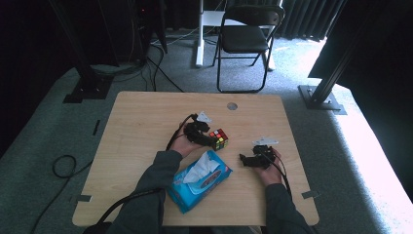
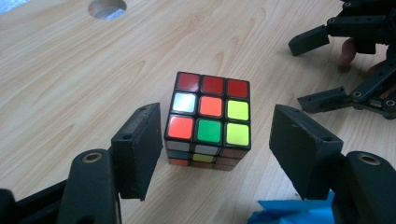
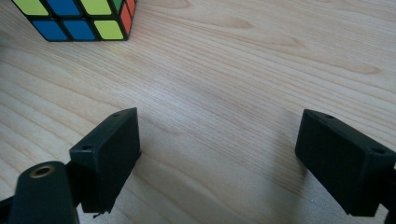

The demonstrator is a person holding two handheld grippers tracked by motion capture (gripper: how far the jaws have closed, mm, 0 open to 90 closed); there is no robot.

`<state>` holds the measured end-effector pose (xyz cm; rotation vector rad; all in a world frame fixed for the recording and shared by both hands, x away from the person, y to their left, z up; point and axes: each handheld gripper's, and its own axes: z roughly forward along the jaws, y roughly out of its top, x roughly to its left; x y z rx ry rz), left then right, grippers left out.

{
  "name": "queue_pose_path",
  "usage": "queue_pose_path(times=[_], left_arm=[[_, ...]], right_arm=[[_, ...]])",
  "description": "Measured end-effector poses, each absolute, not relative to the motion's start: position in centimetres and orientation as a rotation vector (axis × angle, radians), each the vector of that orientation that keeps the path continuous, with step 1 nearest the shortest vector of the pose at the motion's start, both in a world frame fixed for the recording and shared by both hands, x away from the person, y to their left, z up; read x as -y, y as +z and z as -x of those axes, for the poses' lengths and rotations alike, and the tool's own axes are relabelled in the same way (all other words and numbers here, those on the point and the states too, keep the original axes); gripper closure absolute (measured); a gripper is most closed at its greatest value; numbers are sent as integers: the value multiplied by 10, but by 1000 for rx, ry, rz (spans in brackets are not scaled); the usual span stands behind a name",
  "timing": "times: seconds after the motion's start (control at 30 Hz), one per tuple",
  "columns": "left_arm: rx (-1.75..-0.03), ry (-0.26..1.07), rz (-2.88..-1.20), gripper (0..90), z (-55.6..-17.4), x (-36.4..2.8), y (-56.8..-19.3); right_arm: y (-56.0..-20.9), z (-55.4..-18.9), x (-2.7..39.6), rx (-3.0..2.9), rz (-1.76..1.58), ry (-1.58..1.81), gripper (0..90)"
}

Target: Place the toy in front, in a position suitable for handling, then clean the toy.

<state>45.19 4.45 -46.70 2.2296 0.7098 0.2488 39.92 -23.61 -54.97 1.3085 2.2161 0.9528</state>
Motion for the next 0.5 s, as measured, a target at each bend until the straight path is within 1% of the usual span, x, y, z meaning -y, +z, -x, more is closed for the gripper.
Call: queue_pose_path(times=[0.5], left_arm=[[-758, 231, -2190, 347, -439, -61, -462]], right_arm=[[-550, -399, 236, -2215, -1310, 953, 136]])
